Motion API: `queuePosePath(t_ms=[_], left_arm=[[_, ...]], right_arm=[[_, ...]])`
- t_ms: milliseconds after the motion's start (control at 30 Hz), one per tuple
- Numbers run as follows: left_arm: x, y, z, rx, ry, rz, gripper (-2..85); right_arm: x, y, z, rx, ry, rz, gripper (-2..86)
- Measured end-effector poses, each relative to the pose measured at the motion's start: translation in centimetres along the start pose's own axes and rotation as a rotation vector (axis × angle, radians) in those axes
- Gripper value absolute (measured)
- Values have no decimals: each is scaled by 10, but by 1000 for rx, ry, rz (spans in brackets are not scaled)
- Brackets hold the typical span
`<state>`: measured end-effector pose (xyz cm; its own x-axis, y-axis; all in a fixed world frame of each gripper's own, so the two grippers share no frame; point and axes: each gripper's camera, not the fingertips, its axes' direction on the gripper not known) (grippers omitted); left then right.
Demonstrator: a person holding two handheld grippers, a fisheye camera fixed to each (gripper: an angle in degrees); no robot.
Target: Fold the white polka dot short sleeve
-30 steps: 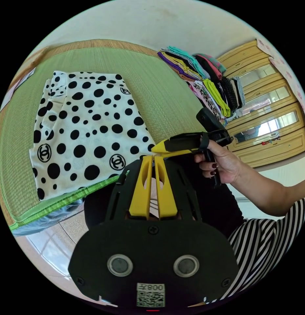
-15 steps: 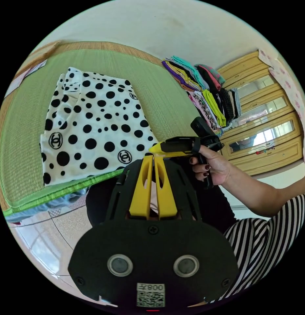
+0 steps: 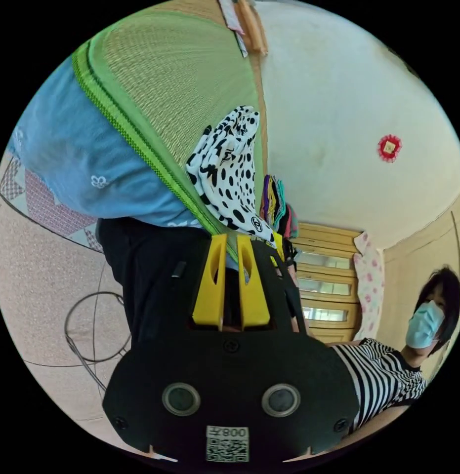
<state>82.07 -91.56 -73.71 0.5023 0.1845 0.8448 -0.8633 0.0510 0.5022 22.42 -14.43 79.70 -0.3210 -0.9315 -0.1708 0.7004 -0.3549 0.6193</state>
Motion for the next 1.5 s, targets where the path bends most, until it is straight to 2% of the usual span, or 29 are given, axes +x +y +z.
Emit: queuePosePath(t_ms=[133,333,800,1233,1500], left_arm=[[-25,-2,6,-16,118,-69,86],[-56,-6,5,53,225,-169,109],[-103,-1,-14,155,245,-303,104],[-123,21,-32,237,246,-331,58],[-114,36,-47,200,221,-274,35]], right_arm=[[-12,-4,2,2,-6,-18,20],[-27,-8,4,1,-8,-38,19],[-31,1,-6,10,-13,-45,21],[-15,15,-31,29,-12,-31,21],[25,40,-55,32,14,37,21]])
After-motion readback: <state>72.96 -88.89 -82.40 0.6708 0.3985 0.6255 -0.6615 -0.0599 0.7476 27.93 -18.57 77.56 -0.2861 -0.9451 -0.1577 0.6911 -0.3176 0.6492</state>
